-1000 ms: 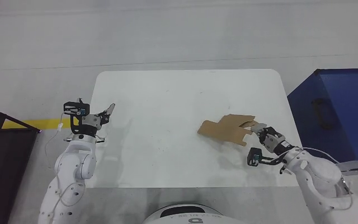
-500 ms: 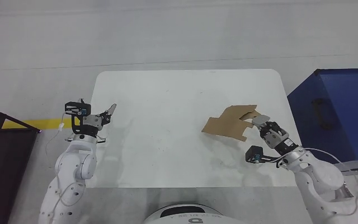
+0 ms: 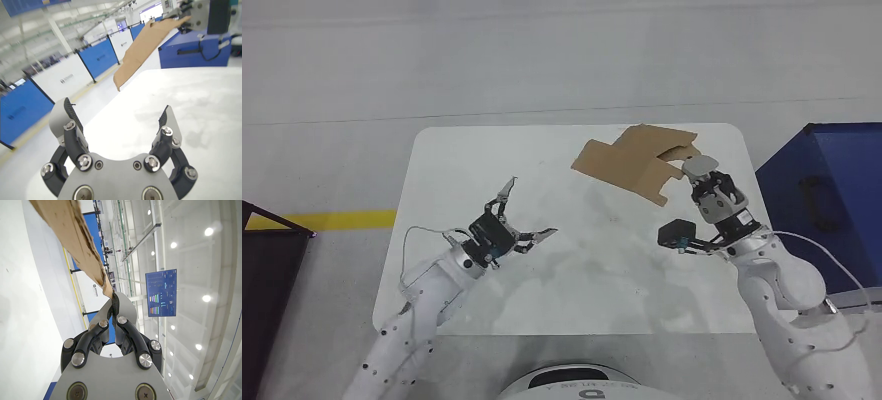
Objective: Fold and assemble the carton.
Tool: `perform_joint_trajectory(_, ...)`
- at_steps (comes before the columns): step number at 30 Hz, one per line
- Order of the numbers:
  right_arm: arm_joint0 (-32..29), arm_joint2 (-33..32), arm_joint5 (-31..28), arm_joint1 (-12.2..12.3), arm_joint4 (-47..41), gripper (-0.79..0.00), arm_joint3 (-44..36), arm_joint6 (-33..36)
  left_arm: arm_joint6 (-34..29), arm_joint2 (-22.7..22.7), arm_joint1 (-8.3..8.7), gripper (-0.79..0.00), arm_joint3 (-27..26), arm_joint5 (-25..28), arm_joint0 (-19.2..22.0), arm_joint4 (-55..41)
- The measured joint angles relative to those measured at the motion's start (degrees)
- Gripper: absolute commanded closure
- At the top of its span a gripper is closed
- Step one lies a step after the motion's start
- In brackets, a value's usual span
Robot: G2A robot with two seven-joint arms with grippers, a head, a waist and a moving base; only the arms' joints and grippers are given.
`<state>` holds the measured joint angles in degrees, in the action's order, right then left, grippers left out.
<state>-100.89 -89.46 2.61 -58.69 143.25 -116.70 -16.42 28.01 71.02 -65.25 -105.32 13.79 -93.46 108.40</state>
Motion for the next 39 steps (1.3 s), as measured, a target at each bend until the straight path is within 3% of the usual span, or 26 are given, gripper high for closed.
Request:
perform_joint_trajectory(3, 2.22, 2.83, -1.00, -0.27, 0.45, 0.000, 0.37, 0.29, 5.55, -3.68, -0.52, -0.785, 1.97, -9.51, 1.39, 11.09)
perform_joint_trajectory(8, 3.92, 5.43, -1.59, -0.61, -0.67, 0.000, 0.36, -0.62, 2.67, -8.03, -1.61, -0.785, 4.92, -21.30, 5.11, 20.84)
perform_joint_trajectory(14, 3.66, 6.23, -2.22, -0.75, -0.16, 0.000, -0.58, -0.88, -1.26, -12.15, -2.94, -0.785, 6.83, -23.75, 8.80, 19.88)
perform_joint_trajectory(17, 3.04, 6.13, -2.08, -0.81, -0.33, 0.000, -1.14, -0.83, -2.87, -13.76, -3.47, -0.736, 7.49, -23.25, 10.20, 19.16)
perform_joint_trajectory(18, 2.79, 6.05, -1.95, -0.83, -0.62, 0.000, -1.28, -0.93, -3.36, -14.19, -3.62, -0.677, 7.72, -23.22, 10.62, 19.14)
perform_joint_trajectory(20, 2.20, 5.71, -1.72, -0.84, -1.15, 0.000, -1.57, -1.30, -4.31, -15.06, -3.95, -0.409, 8.19, -23.49, 11.50, 19.30)
perform_joint_trajectory(22, 1.55, 5.35, -1.65, -0.84, -1.26, 0.000, -1.94, -1.68, -5.09, -15.77, -4.27, -0.274, 8.48, -24.06, 12.20, 19.33)
perform_joint_trajectory(23, 1.27, 5.22, -1.65, -0.84, -1.29, 0.000, -2.13, -1.83, -5.36, -16.05, -4.39, -0.111, 8.57, -24.27, 12.45, 19.31)
perform_joint_trajectory(24, 1.01, 5.13, -1.65, -0.84, -1.31, 0.000, -2.32, -1.99, -5.57, -16.30, -4.51, 0.000, 8.67, -24.46, 12.69, 19.31)
perform_joint_trajectory(31, -0.19, 4.91, -1.93, -0.87, -0.95, 0.000, -2.48, -2.90, -6.29, -17.18, -5.05, 0.000, 9.78, -25.33, 13.76, 19.90)
perform_joint_trajectory(32, -0.23, 4.88, -2.05, -0.87, -0.87, -0.179, -2.41, -3.11, -6.35, -17.12, -5.07, 0.000, 9.93, -25.42, 13.82, 20.19)
perform_joint_trajectory(33, -0.27, 4.83, -2.14, -0.87, -0.87, -0.785, -2.34, -3.34, -6.42, -17.03, -5.08, 0.000, 10.04, -25.55, 13.85, 20.48)
perform_joint_trajectory(39, -0.64, 3.43, -5.79, -0.56, 2.61, -0.785, -2.25, -3.32, -6.33, -15.95, -4.93, 0.000, 10.25, -26.45, 13.81, 23.64)
